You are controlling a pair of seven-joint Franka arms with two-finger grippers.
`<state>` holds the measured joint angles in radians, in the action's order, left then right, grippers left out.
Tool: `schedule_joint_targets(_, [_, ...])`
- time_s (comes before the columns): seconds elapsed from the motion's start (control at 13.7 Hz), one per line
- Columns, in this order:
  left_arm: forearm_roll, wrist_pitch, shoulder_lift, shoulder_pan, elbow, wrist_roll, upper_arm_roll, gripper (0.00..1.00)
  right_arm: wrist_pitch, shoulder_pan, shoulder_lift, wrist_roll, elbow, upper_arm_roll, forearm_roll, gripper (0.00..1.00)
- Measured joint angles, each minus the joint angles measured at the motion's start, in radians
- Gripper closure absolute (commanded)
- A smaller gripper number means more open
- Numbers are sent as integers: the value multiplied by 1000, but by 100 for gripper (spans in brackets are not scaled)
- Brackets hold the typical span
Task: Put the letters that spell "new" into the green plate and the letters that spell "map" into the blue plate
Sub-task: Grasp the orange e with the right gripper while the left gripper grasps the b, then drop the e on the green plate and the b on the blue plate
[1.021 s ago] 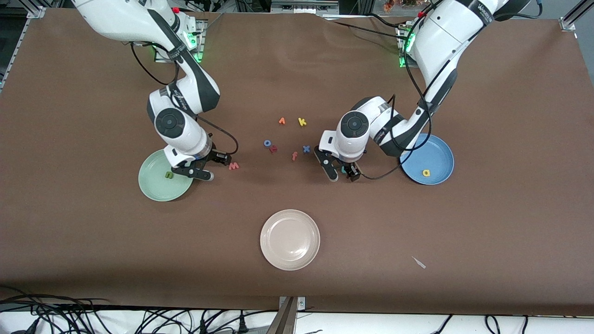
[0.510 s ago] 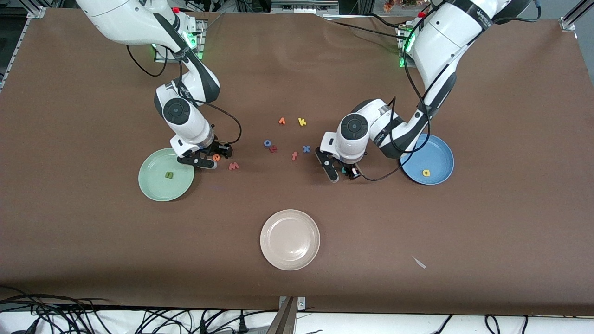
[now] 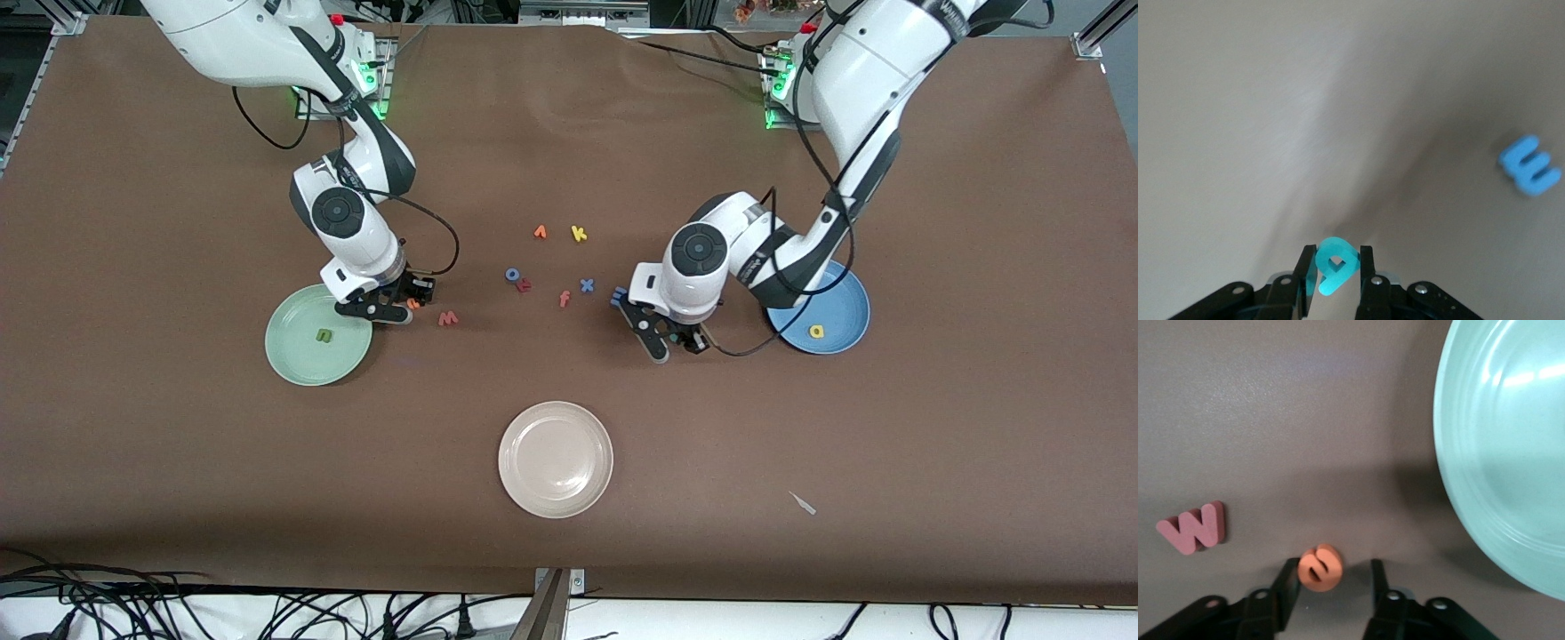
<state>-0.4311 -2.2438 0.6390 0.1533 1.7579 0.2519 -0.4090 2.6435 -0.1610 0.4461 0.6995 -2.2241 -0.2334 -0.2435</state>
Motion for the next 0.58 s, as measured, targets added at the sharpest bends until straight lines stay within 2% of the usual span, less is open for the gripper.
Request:
schedule_joint_targets(0.29, [0, 195, -99, -101, 7, 118, -27, 90, 4, 0, -4, -1, 1, 0, -1, 96])
schedule_joint_targets(0.44, [0, 270, -126, -149, 39, 132, -37, 90, -13, 1, -36, -13, 9, 2, -8, 96])
schedule_joint_targets(0.58, [0, 287, -141, -201, 97, 134, -37, 82, -159, 2, -98, -67, 53, 10, -12, 96])
